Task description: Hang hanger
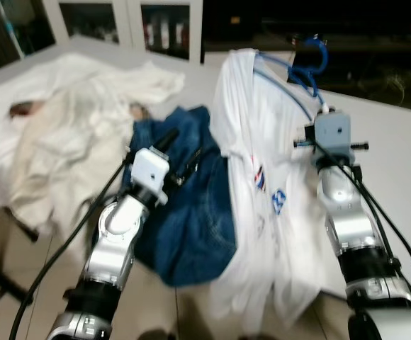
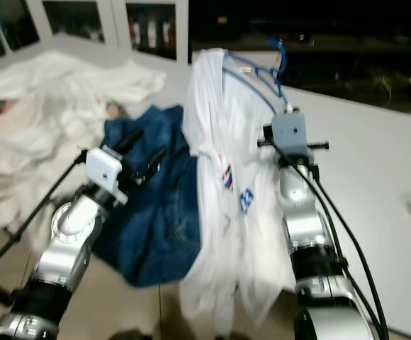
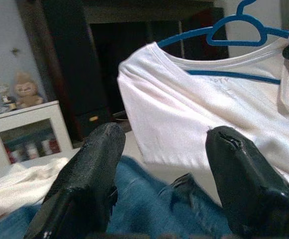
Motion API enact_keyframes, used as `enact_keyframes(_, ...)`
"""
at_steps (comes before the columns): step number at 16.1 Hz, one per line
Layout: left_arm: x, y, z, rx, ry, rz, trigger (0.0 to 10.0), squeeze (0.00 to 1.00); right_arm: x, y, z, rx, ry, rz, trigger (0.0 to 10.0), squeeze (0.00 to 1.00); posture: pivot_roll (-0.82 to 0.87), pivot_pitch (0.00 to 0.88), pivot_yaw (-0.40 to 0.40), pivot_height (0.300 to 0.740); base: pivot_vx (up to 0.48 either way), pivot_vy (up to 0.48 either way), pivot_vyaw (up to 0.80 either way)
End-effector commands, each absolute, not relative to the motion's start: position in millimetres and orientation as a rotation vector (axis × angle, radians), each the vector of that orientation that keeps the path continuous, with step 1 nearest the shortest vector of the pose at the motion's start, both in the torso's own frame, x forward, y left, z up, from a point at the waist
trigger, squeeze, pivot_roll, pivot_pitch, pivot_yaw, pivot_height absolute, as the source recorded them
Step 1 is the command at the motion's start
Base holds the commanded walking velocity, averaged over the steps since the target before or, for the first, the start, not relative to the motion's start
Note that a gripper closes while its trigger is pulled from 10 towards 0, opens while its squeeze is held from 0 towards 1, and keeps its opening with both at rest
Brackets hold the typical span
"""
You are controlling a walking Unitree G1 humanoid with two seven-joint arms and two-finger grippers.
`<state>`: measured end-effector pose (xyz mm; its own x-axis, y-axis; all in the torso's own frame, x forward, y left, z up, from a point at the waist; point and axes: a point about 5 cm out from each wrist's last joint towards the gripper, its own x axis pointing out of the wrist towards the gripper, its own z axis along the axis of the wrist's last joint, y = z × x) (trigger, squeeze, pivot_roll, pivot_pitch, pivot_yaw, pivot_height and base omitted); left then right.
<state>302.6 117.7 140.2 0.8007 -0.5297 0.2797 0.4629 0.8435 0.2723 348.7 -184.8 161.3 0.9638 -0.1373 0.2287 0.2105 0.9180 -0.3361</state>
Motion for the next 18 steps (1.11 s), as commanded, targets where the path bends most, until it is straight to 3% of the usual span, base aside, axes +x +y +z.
enact_keyframes(1,302,107,143,0.188,-0.371,-0.569,10.0,0.00,350,-196,167,-0.368,-0.209,-0.213,10.0,0.00,0.07,0.000,-0.041,0.710,0.289,0.000,0.00)
enact_keyframes(5,301,106,144,0.169,-0.381,-0.579,10.0,0.00,352,-186,145,-0.413,-0.093,-0.054,10.0,0.00,0.07,0.000,-0.040,0.710,0.000,0.000,0.00)
enact_keyframes(8,303,107,149,0.180,-0.404,-0.574,10.0,0.00,352,-183,142,-0.551,-0.086,0.104,10.0,0.00,0.07,0.000,-0.038,0.710,0.000,0.000,0.00)
enact_keyframes(15,306,110,151,0.171,-0.414,-0.558,10.0,0.00,348,-211,163,-0.670,-0.115,0.305,10.0,0.00,0.07,0.000,-0.035,0.710,0.000,0.000,0.00)
enact_keyframes(18,308,111,153,0.157,-0.420,-0.544,10.0,0.00,344,-205,171,-0.670,-0.163,0.412,10.0,0.00,0.06,0.000,-0.034,0.710,0.000,0.000,0.00)
